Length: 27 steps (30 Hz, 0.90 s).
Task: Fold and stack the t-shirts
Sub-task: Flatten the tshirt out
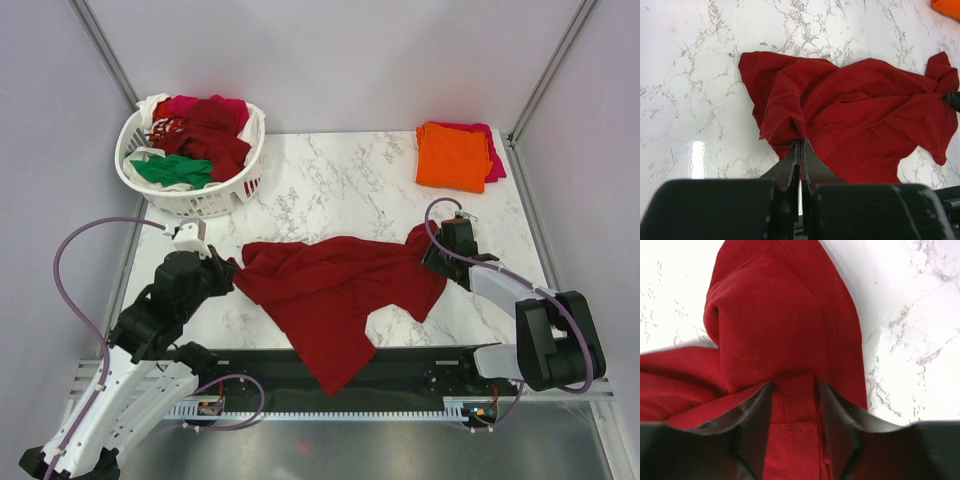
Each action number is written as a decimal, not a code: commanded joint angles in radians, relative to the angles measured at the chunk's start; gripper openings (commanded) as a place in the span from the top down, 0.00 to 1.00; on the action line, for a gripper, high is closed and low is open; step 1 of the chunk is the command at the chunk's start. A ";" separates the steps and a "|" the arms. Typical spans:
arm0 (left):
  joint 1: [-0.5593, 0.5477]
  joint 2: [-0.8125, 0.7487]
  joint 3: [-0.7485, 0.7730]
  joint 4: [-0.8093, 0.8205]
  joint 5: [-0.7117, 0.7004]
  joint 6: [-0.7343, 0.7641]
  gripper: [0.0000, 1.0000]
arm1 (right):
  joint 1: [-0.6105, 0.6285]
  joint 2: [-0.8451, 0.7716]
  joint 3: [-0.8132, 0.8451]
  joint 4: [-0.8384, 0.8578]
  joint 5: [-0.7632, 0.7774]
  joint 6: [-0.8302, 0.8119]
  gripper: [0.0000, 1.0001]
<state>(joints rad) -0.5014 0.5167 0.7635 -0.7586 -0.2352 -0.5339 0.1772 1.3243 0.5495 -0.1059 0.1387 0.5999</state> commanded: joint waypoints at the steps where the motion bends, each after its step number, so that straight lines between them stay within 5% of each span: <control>1: 0.000 0.000 0.023 0.012 -0.030 0.023 0.98 | -0.008 0.016 -0.007 0.058 -0.024 -0.011 0.51; 9: 0.000 0.005 0.020 0.010 -0.033 0.023 0.98 | -0.013 0.001 -0.016 0.060 -0.030 -0.018 0.72; 14: 0.000 0.003 0.020 0.012 -0.035 0.022 0.98 | -0.015 -0.040 -0.011 0.038 -0.036 -0.022 1.00; 27: 0.000 0.016 0.019 0.012 -0.049 0.018 0.98 | -0.012 -0.290 0.124 -0.154 -0.136 0.002 1.00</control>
<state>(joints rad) -0.5014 0.5236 0.7631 -0.7589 -0.2440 -0.5339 0.1661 1.1206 0.5629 -0.1856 0.0269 0.5987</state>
